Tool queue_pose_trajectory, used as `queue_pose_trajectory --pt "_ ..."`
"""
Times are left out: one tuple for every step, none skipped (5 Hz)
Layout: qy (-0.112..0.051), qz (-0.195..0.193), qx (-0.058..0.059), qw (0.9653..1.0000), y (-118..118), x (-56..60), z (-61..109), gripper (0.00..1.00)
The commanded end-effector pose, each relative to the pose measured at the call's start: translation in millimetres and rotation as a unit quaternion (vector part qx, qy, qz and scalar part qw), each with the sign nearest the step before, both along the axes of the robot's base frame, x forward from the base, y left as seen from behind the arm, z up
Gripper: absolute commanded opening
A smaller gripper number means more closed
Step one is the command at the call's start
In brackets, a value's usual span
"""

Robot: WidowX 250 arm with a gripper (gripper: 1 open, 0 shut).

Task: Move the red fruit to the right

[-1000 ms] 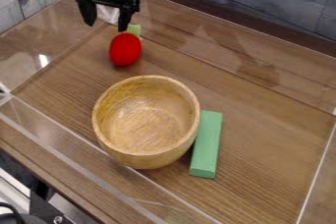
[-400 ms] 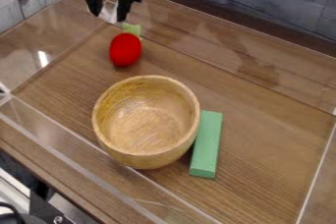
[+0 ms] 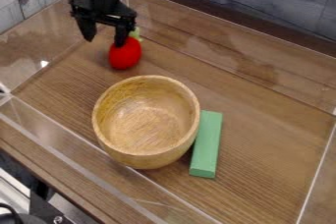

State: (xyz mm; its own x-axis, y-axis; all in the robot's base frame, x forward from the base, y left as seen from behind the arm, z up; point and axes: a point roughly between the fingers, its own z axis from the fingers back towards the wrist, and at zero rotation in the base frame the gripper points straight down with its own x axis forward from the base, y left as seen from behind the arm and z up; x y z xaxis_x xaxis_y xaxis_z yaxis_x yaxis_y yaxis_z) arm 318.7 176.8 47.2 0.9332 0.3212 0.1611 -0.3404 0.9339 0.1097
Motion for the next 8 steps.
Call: queue_pose_trajectory --pt "-0.008 0.000 0.005 1.0000 0 10.3 12.4 1.00" --pt "-0.005 0.005 0.001 1.0000 -6 17.4 15.4 1.00" --pt "0.000 -0.008 -0.003 1.0000 -12 21.2 4.6 1.00" --pt "0.006 -0.020 -0.007 0.9998 -17 24.6 -6.0 1.00" --pt "0.012 -0.012 -0.011 0.9998 -25 27.8 -9.6 1.00" --pt "0.018 -0.005 -0.015 0.9997 -32 30.7 -13.8 1.00" --pt "0.027 -0.032 -0.019 0.9989 -28 31.9 -27.1 1.00" --pt "0.035 -0.057 -0.022 0.9975 -22 33.3 -34.2 1.00"
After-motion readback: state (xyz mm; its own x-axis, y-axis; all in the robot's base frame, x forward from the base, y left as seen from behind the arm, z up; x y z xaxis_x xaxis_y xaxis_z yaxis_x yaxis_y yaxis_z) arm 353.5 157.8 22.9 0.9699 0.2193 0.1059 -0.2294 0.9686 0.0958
